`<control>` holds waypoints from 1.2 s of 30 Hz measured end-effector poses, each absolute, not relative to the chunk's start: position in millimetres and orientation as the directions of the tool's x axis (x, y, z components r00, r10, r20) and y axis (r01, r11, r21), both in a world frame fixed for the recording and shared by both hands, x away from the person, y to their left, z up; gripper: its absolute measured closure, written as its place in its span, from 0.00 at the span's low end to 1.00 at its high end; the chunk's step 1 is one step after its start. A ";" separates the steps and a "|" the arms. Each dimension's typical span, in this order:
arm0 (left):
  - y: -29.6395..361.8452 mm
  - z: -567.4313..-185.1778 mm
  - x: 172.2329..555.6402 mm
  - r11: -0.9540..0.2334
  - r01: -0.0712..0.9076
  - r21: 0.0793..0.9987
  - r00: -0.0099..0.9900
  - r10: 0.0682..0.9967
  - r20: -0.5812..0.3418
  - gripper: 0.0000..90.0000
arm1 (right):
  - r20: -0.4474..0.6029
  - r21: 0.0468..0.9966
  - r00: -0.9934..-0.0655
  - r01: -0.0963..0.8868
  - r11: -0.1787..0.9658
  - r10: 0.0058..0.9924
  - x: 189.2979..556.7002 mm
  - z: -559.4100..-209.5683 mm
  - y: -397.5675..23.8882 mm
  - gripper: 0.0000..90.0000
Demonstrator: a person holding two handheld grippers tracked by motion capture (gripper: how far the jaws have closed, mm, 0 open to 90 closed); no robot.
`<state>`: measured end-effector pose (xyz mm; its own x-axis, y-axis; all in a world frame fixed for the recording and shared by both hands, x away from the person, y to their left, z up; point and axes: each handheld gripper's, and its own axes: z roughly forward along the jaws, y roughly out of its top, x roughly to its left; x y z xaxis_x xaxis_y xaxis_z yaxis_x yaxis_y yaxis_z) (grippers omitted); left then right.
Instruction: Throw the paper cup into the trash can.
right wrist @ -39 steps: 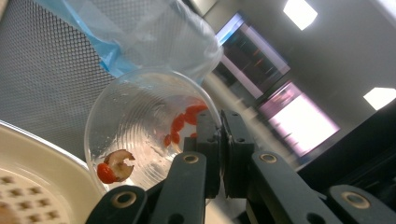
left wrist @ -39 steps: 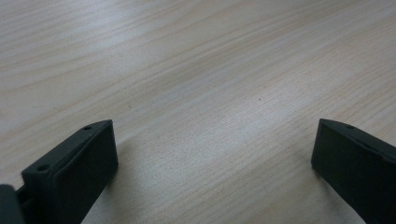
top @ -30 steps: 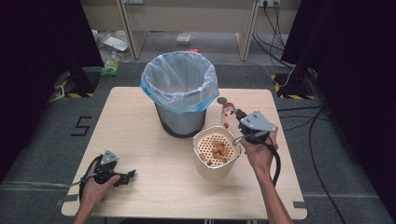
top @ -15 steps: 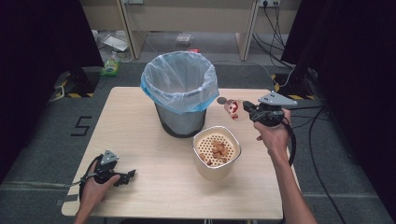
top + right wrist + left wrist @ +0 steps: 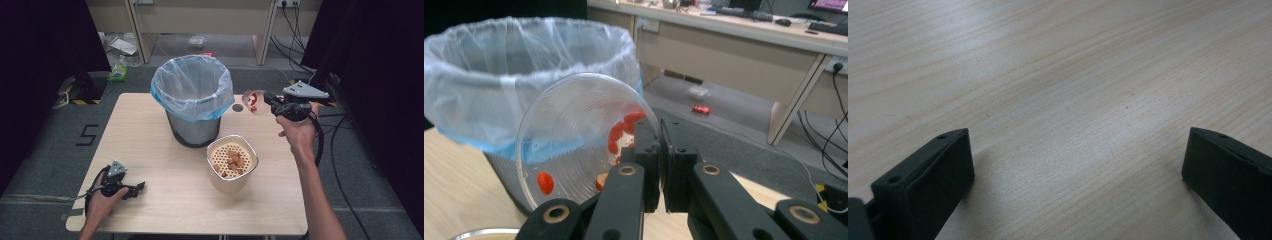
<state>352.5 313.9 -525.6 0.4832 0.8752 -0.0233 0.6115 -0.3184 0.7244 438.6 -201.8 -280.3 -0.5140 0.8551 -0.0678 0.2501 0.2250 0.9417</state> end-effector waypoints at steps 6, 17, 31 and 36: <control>313.9 -525.7 352.5 -0.318 0.611 0.725 0.483 0.875 -0.023 0.00 | -0.067 0.950 -0.509 0.231 0.211 0.858 444.6 -262.6 -200.2 0.97; 313.9 -525.7 352.5 -0.318 0.611 0.725 0.483 0.875 -0.023 0.00 | -0.064 0.961 -0.513 0.200 0.191 0.856 462.5 -218.3 -185.9 0.97; 313.9 -525.7 352.3 -0.318 0.611 0.725 0.482 0.876 -0.023 0.00 | -0.045 0.946 -0.615 0.227 0.231 0.787 510.2 -213.4 -108.0 0.96; 313.9 -525.8 352.3 -0.317 0.611 0.725 0.482 0.876 -0.023 0.00 | -0.021 0.933 -0.621 0.269 0.238 0.784 530.5 -223.8 -83.0 0.91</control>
